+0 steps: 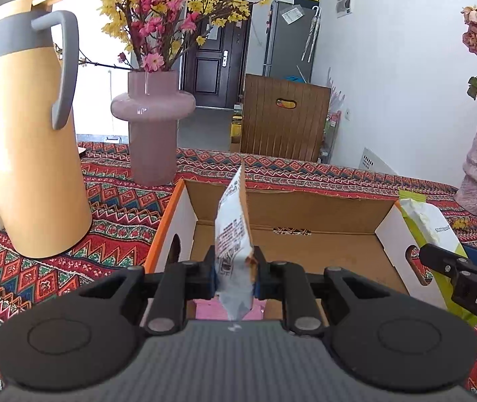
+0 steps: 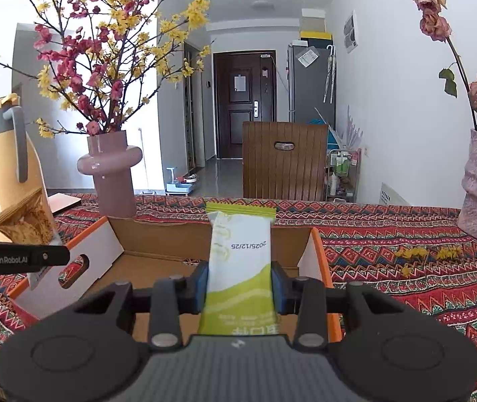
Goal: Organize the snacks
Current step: 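Carry both packets over the box and open both tools to drop them, then withdraw both open tools from the box back toward the snack pile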
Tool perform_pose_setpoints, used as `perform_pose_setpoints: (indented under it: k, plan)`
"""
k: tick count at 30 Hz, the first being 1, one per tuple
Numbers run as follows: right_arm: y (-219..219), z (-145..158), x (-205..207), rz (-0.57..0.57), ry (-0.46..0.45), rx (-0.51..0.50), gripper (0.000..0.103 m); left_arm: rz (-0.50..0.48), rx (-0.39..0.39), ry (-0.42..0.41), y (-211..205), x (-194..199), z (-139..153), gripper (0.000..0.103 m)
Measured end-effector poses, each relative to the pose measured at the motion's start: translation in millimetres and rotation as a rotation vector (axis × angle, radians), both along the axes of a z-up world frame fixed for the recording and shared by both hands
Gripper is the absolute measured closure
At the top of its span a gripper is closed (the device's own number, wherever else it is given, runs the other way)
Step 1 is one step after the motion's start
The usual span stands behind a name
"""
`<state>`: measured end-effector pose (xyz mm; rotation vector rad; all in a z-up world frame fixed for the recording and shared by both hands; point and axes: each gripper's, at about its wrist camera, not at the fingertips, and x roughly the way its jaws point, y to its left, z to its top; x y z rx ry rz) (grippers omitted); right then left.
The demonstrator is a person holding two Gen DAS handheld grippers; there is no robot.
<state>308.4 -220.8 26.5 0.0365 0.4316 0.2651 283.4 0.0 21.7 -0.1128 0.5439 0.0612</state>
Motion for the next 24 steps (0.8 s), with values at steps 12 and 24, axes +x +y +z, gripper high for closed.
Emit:
perform_pose_setpoints:
  k: [12, 24]
  plan:
    - [-12.3, -2.2, -4.7, -0.009, -0.013, 0.064, 0.003, 0.037, 0.017, -0.116, -1.8, -22.8, 12.9, 0.000]
    - [-11.0, 24.2, -41.9, -0.012, -0.071, 0.058, 0.000, 0.029, 0.041, -0.141, -9.5, -63.0, 36.2, 0.000]
